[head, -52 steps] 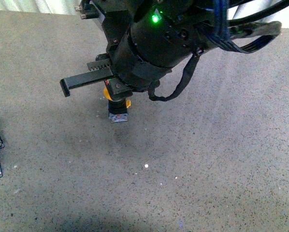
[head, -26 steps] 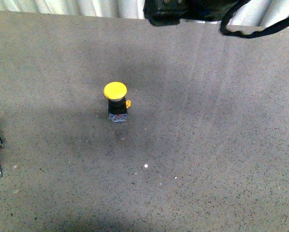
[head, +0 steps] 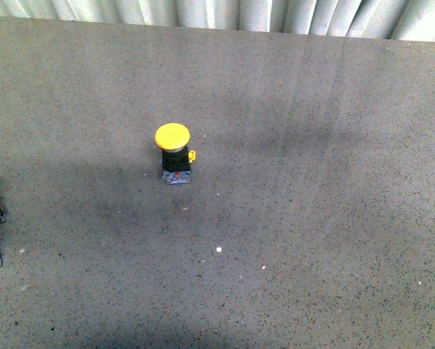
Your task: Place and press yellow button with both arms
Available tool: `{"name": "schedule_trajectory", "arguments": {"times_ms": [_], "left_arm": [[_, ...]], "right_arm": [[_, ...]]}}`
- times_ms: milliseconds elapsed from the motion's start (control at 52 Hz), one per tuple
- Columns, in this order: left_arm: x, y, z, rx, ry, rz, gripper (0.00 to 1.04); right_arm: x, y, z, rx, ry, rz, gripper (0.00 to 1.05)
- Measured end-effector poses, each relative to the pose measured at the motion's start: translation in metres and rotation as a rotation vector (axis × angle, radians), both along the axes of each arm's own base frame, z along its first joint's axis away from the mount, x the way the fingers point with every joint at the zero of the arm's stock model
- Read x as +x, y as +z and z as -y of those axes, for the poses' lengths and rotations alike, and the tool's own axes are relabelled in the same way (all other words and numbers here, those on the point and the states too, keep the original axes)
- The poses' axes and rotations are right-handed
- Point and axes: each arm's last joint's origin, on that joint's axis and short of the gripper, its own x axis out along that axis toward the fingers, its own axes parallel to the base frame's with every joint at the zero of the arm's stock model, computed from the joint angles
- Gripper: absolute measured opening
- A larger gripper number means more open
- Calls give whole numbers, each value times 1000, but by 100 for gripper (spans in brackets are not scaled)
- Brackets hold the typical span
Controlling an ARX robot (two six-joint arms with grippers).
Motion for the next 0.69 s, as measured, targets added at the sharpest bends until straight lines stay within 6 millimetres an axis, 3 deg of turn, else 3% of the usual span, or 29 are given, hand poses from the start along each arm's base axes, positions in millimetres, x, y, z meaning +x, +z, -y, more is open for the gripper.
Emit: {"name": "schedule_trajectory", "arguments": {"times_ms": [308, 692], "left_arm": [[0, 0, 0, 0, 0, 0, 1], [0, 0, 0, 0, 0, 0, 1]], "right_arm": [[-35, -12, 24, 0, 2, -1, 1], [-64, -22, 39, 1, 3, 7, 1]]}}
